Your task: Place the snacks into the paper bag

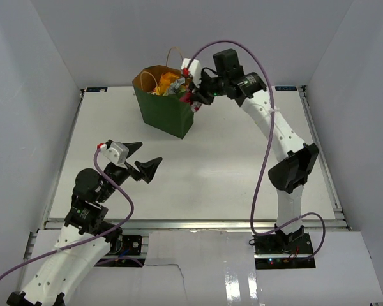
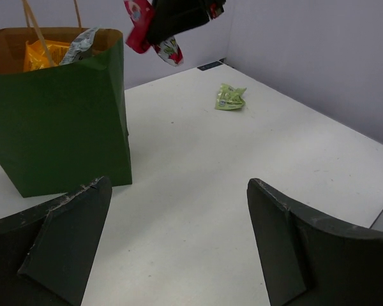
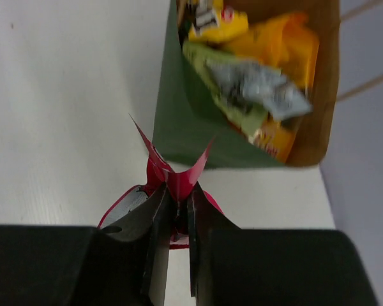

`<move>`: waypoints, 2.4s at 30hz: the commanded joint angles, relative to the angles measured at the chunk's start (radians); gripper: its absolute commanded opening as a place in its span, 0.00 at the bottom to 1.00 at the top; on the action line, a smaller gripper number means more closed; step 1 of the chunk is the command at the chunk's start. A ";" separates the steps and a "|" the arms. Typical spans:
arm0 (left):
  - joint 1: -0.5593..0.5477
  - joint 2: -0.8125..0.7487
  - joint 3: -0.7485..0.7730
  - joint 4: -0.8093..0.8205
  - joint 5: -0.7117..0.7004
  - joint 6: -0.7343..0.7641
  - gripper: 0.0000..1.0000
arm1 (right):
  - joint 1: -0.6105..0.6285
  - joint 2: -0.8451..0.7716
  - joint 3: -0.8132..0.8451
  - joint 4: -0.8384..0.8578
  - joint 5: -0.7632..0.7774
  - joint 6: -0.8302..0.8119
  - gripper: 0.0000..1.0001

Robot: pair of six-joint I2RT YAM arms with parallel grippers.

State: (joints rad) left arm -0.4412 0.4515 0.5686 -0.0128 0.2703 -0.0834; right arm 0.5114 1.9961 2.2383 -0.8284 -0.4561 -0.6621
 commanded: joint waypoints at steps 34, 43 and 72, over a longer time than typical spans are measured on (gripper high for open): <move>0.036 0.026 0.004 -0.035 -0.046 0.039 0.98 | 0.214 0.106 0.072 0.780 0.596 0.205 0.70; 0.036 0.000 0.002 -0.033 -0.014 0.031 0.98 | -0.158 -0.234 -0.295 0.557 0.095 0.453 0.92; 0.036 -0.007 -0.001 -0.029 0.004 0.028 0.98 | -0.634 0.153 -0.668 0.730 0.491 1.066 0.84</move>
State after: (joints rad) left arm -0.4114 0.4404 0.5674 -0.0444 0.2775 -0.0597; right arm -0.1135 2.1155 1.5116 -0.1528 0.0525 0.3763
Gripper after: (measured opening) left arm 0.976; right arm 0.856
